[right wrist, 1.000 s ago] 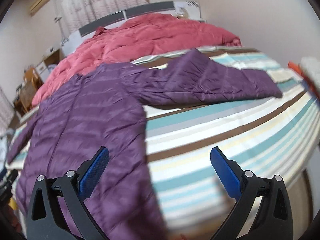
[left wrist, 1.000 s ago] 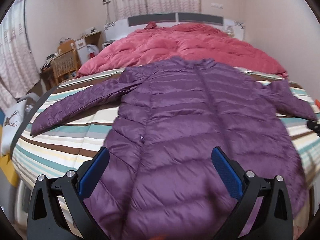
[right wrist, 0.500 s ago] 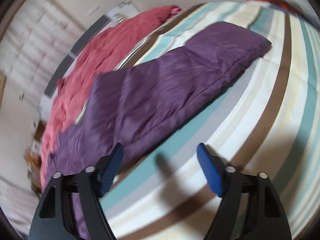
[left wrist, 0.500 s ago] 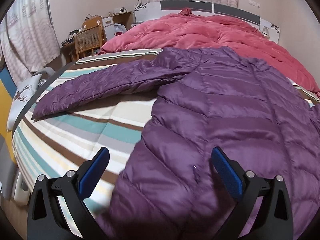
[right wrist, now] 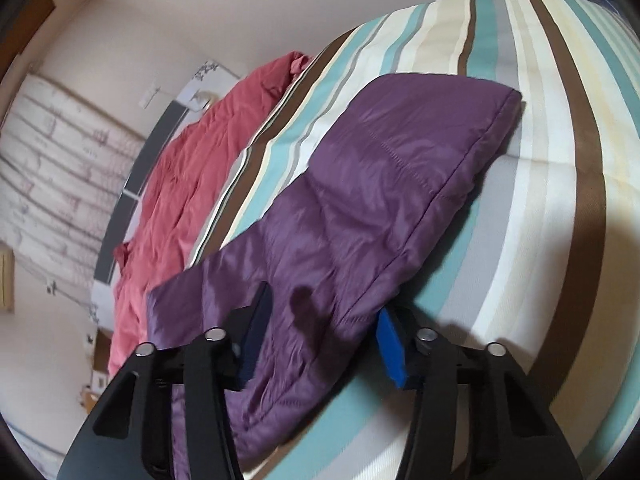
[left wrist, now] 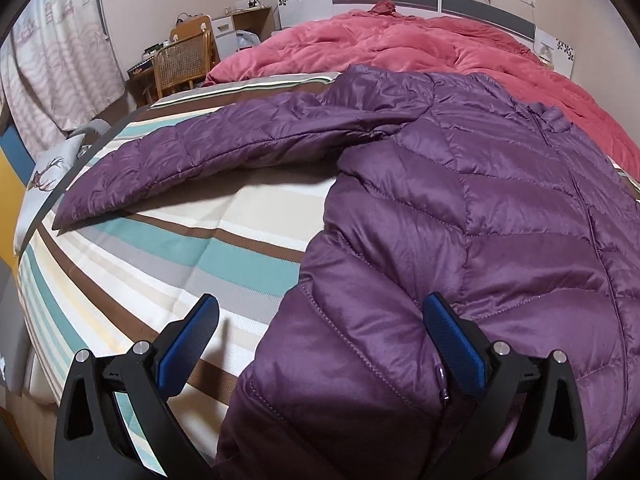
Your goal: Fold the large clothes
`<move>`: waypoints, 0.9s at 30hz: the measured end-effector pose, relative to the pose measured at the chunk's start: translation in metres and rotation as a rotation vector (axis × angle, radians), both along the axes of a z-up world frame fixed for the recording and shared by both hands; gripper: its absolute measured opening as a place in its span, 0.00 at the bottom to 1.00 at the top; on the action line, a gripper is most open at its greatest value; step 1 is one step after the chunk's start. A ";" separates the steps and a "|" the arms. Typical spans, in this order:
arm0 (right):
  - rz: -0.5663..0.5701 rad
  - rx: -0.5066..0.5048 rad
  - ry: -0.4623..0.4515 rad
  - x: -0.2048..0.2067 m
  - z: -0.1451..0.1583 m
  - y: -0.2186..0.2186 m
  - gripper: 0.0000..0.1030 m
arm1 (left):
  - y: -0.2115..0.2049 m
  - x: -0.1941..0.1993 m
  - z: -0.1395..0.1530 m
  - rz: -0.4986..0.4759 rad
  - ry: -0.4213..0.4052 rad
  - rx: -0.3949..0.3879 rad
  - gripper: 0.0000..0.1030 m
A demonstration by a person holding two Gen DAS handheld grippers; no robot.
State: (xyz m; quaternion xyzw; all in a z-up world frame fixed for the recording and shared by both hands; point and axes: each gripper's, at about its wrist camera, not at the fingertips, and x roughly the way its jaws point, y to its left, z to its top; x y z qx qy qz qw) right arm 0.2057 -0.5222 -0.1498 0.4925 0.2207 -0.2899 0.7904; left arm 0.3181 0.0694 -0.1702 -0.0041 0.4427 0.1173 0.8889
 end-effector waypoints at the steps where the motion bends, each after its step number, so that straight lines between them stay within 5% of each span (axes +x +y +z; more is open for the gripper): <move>1: -0.017 0.009 -0.006 -0.001 -0.002 -0.005 0.35 | 0.000 0.000 0.000 0.000 0.000 0.002 0.98; 4: -0.037 0.028 -0.011 -0.003 -0.007 -0.008 0.18 | 0.002 0.001 -0.001 -0.001 0.005 -0.006 0.98; 11: 0.023 -0.126 0.057 0.009 0.016 0.004 0.13 | 0.011 -0.001 0.005 0.056 -0.010 0.028 0.98; 21: 0.173 -0.653 0.192 0.069 0.090 0.092 0.13 | 0.016 0.004 -0.006 0.053 0.018 -0.005 0.98; 27: 0.421 -1.015 0.241 0.118 0.103 0.207 0.13 | 0.018 0.002 -0.008 0.058 0.008 -0.028 0.98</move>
